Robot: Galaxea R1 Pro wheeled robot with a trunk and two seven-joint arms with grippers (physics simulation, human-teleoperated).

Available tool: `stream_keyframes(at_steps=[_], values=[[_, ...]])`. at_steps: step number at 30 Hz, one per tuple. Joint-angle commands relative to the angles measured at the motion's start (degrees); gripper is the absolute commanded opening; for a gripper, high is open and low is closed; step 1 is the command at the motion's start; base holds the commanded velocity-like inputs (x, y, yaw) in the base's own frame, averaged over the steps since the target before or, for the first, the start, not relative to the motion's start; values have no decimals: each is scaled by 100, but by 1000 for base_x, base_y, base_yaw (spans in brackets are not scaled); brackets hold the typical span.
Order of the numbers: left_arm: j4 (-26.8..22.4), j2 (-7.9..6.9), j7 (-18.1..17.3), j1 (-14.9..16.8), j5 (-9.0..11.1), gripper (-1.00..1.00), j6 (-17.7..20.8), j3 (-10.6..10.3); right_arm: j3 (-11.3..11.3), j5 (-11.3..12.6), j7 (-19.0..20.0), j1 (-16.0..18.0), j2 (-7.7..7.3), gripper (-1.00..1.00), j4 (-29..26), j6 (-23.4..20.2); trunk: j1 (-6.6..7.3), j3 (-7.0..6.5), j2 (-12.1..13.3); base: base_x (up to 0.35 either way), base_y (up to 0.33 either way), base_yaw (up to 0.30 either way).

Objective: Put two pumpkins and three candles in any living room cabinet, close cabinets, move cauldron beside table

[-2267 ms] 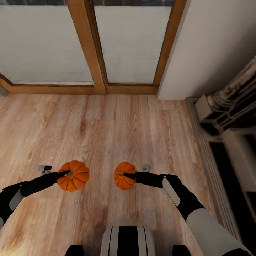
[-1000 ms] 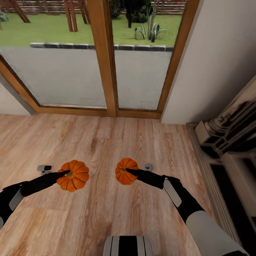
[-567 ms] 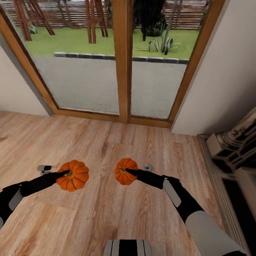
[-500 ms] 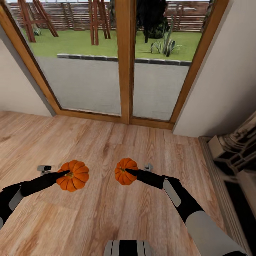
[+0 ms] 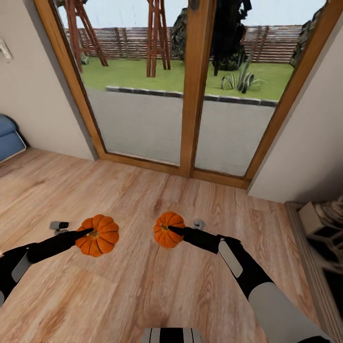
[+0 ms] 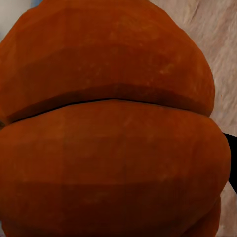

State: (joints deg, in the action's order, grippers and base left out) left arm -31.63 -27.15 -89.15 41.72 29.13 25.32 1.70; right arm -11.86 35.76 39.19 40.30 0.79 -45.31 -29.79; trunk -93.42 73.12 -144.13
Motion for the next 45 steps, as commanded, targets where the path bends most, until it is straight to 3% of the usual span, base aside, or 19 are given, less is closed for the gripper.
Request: stream_keyframes(at_steps=[1,45], values=[[-1,-1,-22,2,5,-100,59,4,-1,72,-16,2,0,-100,-4,-53,3,-25,0,0,0,250],[8,-89,-33,2,5,-100,52,15,-1,111,-7,0,0,-100,5,-53,117,-1218,59,0,0,251]])
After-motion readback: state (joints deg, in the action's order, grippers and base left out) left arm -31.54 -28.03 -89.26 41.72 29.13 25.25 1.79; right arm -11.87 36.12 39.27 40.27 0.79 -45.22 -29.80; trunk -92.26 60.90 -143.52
